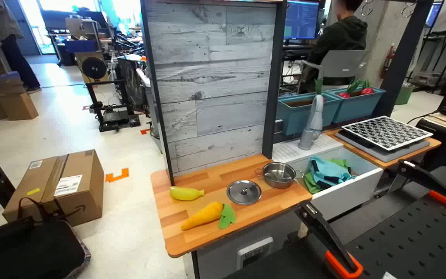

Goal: Move the faucet to the left

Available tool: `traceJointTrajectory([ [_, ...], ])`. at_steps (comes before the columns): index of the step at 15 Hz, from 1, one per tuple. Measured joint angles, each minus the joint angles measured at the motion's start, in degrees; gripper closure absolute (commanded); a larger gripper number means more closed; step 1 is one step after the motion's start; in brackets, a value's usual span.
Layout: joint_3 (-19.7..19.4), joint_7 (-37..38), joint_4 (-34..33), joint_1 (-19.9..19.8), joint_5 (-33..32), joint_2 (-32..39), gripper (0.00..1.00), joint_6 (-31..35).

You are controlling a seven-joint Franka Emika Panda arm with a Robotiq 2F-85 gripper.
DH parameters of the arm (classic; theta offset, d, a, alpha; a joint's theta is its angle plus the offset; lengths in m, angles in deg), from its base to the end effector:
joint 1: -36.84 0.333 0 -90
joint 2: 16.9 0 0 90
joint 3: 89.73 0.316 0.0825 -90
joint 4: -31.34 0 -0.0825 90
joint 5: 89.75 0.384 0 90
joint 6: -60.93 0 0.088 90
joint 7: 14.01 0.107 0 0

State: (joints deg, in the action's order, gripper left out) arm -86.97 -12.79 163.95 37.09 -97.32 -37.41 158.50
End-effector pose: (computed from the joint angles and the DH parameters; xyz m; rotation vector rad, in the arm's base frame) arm 0.4121 0.0102 0.4650 2.9638 0.0893 -0.3713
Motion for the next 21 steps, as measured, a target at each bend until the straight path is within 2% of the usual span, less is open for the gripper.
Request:
traceJointTrajectory([
  [8,0.0,0.2,0.0,0.0,0.0,0.0,0.00,0.2],
  [11,-0.3,3.7,0.7,0.0,0.2,1.4,0.00,4.8],
  [18,-4.1,5.7,-0.7,-1.8,0.5,17.1,0.00,19.2],
  [21,-6.0,4.4,-2.8,-3.2,3.4,24.9,0.00,26.7],
])
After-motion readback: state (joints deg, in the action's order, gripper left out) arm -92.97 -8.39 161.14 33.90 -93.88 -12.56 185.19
